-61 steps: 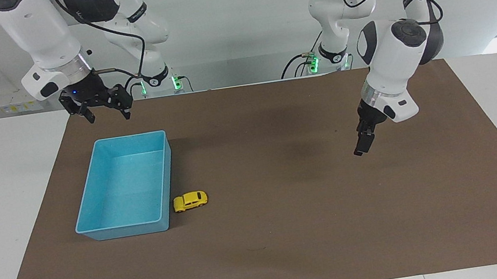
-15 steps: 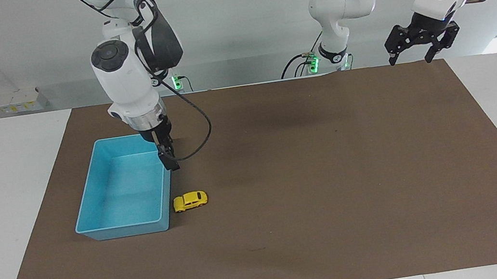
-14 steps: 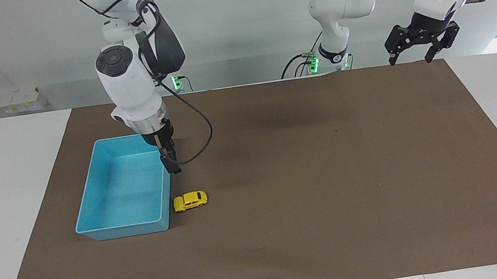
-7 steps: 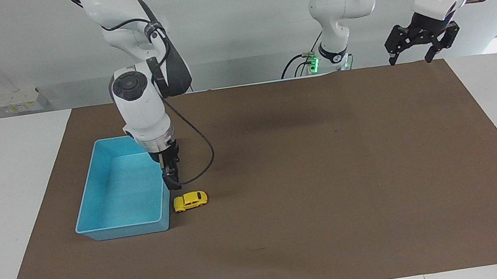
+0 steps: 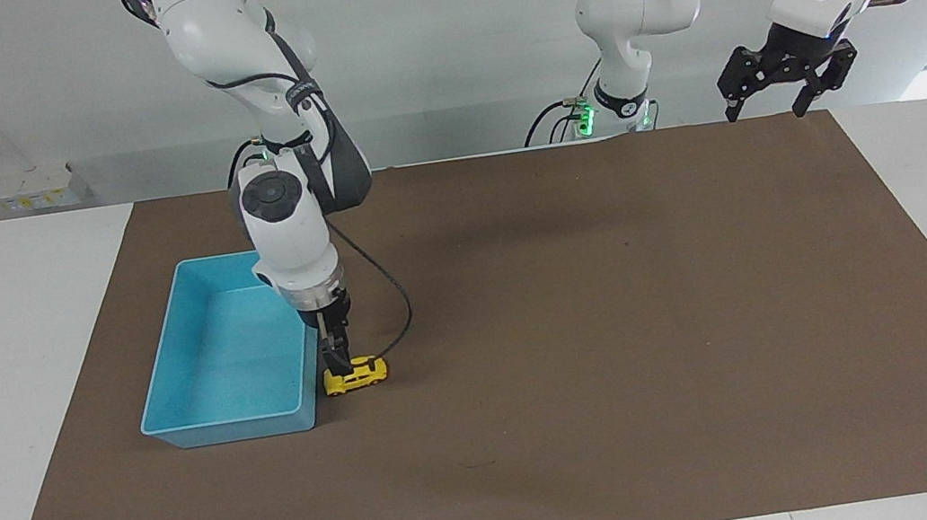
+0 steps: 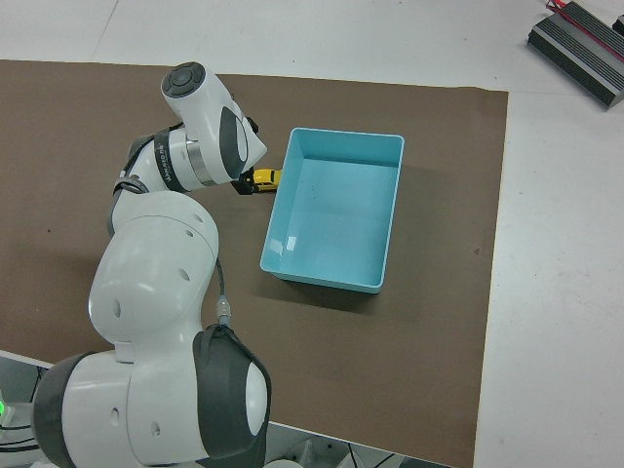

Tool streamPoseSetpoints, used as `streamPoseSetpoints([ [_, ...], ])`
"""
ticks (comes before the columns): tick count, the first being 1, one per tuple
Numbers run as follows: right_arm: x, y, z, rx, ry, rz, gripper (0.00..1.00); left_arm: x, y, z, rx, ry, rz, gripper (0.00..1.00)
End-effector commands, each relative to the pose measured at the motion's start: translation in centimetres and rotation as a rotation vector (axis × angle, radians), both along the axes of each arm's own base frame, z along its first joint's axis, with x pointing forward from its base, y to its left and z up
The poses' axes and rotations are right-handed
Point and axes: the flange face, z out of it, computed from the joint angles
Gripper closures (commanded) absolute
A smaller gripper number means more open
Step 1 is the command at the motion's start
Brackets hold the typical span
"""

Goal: Wind up and store yellow beetle car
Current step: 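Move the right gripper to the yellow car beside the bin, then grasp the yellow car with the right gripper and lift it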

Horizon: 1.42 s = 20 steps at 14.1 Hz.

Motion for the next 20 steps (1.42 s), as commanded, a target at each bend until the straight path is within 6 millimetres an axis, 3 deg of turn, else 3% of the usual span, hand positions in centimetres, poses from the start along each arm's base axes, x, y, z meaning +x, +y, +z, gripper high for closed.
streamPoseSetpoints([
  [1,0.4,0.1,-2.8,-0.026,0.000,0.081,0.00,-0.4,0.5,0.5,0.015,0.007,-0.008,0.00],
  [5,0.5,-0.9,-3.2,-0.035,0.014,0.156,0.00,-0.2,0.4,0.4,0.012,0.001,-0.007,0.00],
  [7,0.2,-0.8,-4.1,-0.034,0.029,0.142,0.00,-0.1,1.8,0.3,0.012,0.007,0.015,0.00],
  [12,-0.3,-0.8,-4.6,-0.018,0.035,0.086,0.00,-0.1,2.4,0.2,0.005,0.012,0.027,0.00],
  [14,-0.8,-0.8,-5.3,-0.021,0.048,0.086,0.00,-0.2,1.3,0.3,0.011,0.008,-0.014,0.00],
  [15,-0.7,-0.8,-5.1,-0.022,0.046,0.087,0.20,-0.2,1.2,0.3,0.013,0.008,-0.025,0.00],
  [16,-0.8,-0.4,-5.1,-0.021,0.045,0.093,0.63,-0.3,1.1,0.4,0.011,0.006,-0.027,0.00],
  [17,-0.8,0.2,-4.8,-0.023,0.044,0.102,0.96,-0.3,1.1,0.4,0.011,0.006,-0.025,0.00],
  [20,-1.2,2.3,-4.2,-0.027,0.046,0.134,1.00,-0.3,1.0,0.5,0.013,0.006,-0.019,0.00],
])
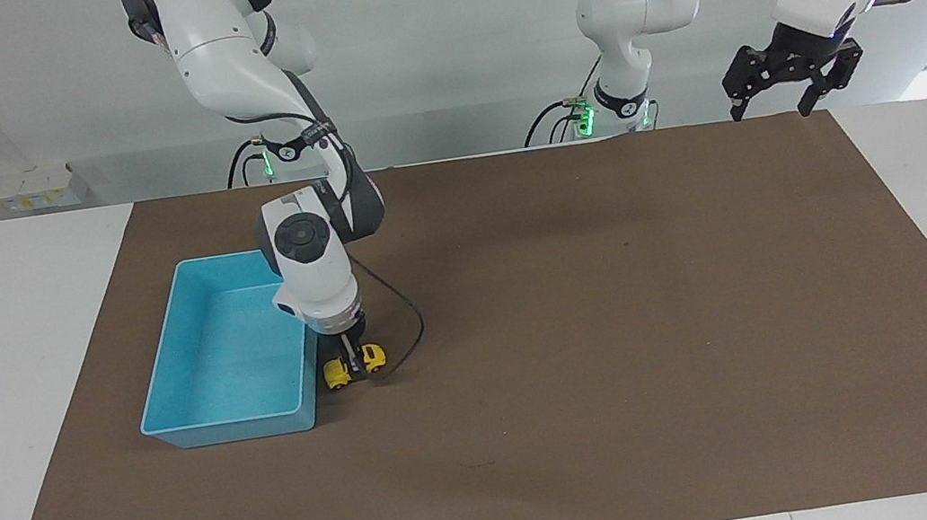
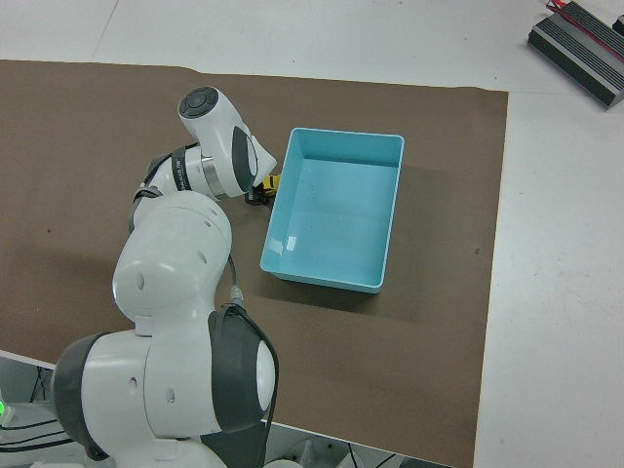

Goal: Wind up and store yellow beetle car
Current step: 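Grasp the yellow car with the right gripper and lift it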

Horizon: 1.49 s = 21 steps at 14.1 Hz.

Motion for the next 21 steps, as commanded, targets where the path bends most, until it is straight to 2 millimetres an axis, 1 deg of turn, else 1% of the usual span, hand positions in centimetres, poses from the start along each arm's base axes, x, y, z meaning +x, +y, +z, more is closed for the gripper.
streamPoseSetpoints([
  [1,-0.1,0.9,1.0,-0.004,-0.015,-0.002,1.00,-0.3,0.4,0.5,0.001,0.008,-0.008,0.00],
  [3,0.2,1.3,2.2,-0.013,-0.005,0.002,1.00,-0.3,0.5,0.5,0.001,0.006,-0.003,0.00],
  [4,0.1,2.2,3.0,-0.011,-0.010,0.016,1.00,-0.3,0.9,0.5,0.002,0.006,0.003,0.00],
  [6,-0.2,2.4,5.3,-0.012,-0.033,0.028,1.00,-0.3,1.0,0.5,0.002,0.008,0.006,0.00],
  [9,-1.1,2.9,8.6,-0.024,-0.046,0.048,1.00,-0.3,1.0,0.5,0.001,0.006,0.006,0.00],
  [10,-1.7,3.4,10.0,-0.032,-0.046,0.101,1.00,-0.3,1.0,0.5,0.001,0.006,0.006,0.00],
  [12,-2.5,3.6,12.5,-0.048,-0.046,0.206,1.00,-0.3,1.0,0.5,0.001,0.006,0.006,0.00],
  [14,-3.2,3.6,15.0,-0.020,-0.051,0.289,1.00,-0.3,1.0,0.5,0.001,0.006,0.006,0.00],
  [17,-4.0,3.5,17.3,-0.030,-0.064,0.431,1.00,-0.3,1.0,0.5,0.001,0.006,0.006,0.00],
  [20,-4.7,3.6,18.8,-0.003,-0.059,0.534,1.00,-0.3,1.0,0.5,0.001,0.006,0.006,0.00],
  [21,-4.8,3.2,19.1,0.021,-0.047,0.564,1.00,-0.3,1.0,0.5,0.001,0.006,0.006,0.00],
])
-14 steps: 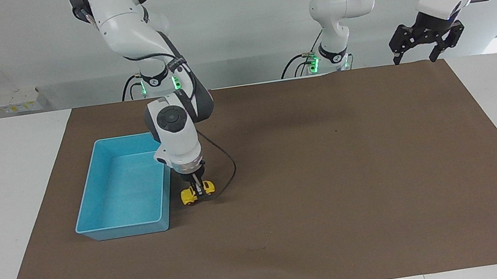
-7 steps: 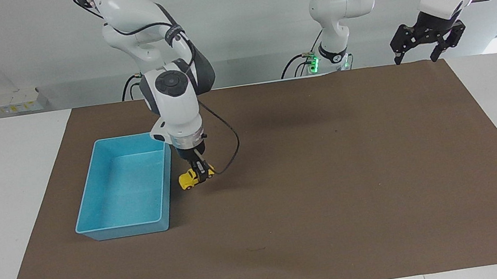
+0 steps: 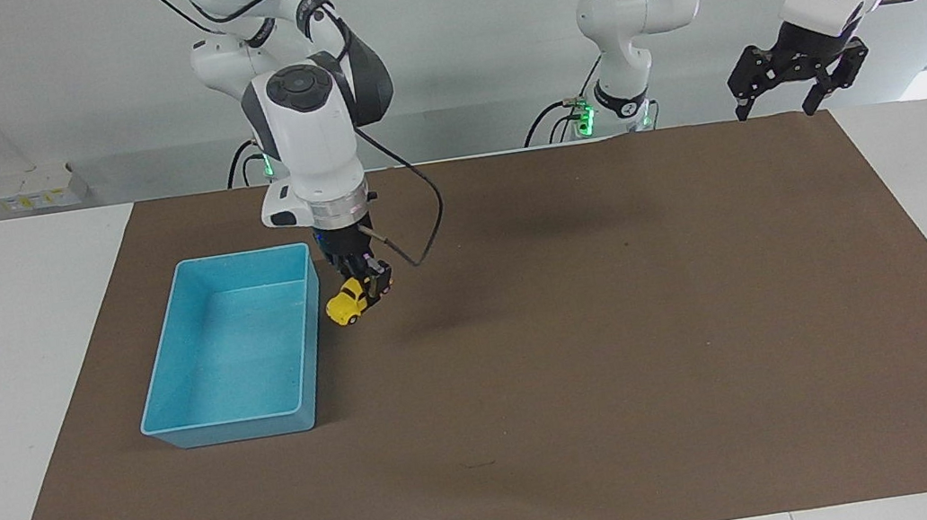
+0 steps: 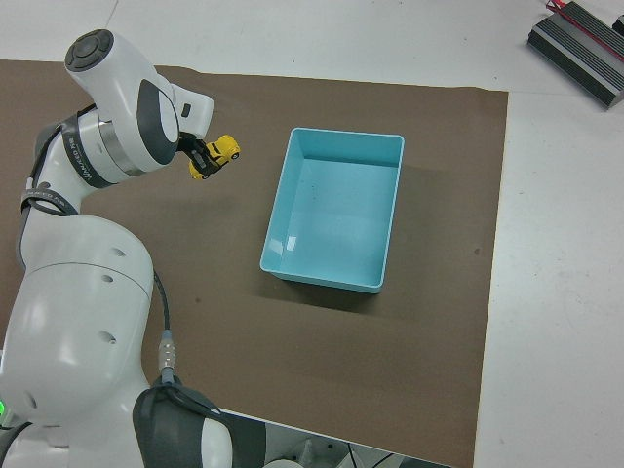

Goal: Wind up and store yellow beetle car
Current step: 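Grasp the yellow car with the right gripper and lift it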

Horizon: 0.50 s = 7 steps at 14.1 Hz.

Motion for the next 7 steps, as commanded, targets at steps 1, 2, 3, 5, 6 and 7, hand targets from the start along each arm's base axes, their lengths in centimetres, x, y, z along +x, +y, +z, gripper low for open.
streamPoseSetpoints([
  [1,-0.8,-1.1,1.2,0.031,0.036,0.110,1.00,-0.3,0.4,0.5,0.002,0.006,-0.005,0.00],
  [2,-1.0,-1.5,1.2,0.017,0.057,0.178,1.00,-0.3,0.4,0.5,0.002,0.006,-0.005,0.00],
  [3,-1.2,-2.1,1.1,0.005,0.085,0.234,1.00,-0.3,0.4,0.5,0.002,0.006,-0.005,0.00],
  [5,-1.2,-4.0,0.9,-0.009,0.125,0.312,1.00,-0.3,0.4,0.5,0.002,0.006,-0.005,0.00],
  [6,-1.2,-5.0,0.8,-0.015,0.143,0.362,1.00,-0.3,0.4,0.5,0.002,0.006,-0.005,0.00],
  [7,-1.1,-6.1,0.6,-0.018,0.162,0.415,1.00,-0.3,0.4,0.5,0.002,0.006,-0.005,0.00],
])
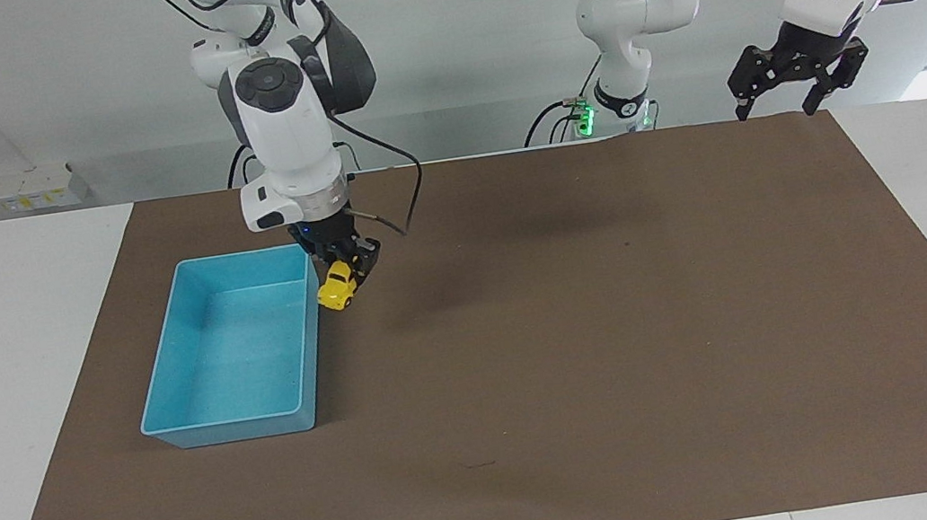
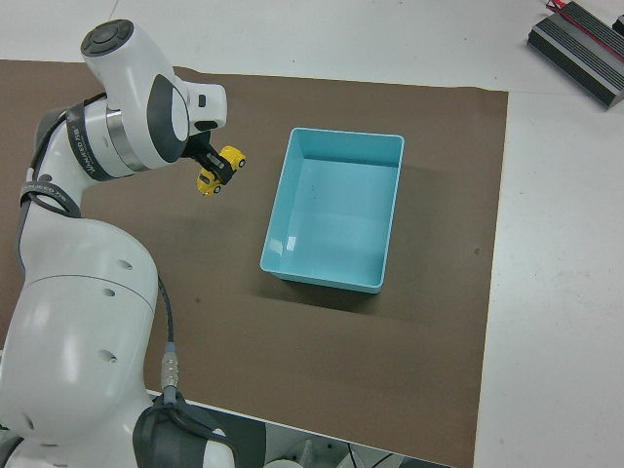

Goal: Wind up and store yellow beetle car
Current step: 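Grasp the yellow car with the right gripper and lift it, then carry the car into the blue bin and lower it with the right gripper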

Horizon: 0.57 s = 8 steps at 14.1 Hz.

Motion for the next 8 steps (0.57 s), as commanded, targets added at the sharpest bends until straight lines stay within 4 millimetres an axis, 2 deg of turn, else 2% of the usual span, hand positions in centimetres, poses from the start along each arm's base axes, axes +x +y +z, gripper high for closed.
streamPoseSetpoints([
  [1,-0.2,-3.0,0.3,0.012,0.040,0.139,1.00,-0.3,0.4,0.5,0.002,0.008,-0.005,0.00],
  [8,0.4,-10.6,-0.7,-0.021,0.072,0.332,1.00,-0.3,0.4,0.5,0.002,0.006,-0.005,0.00],
])
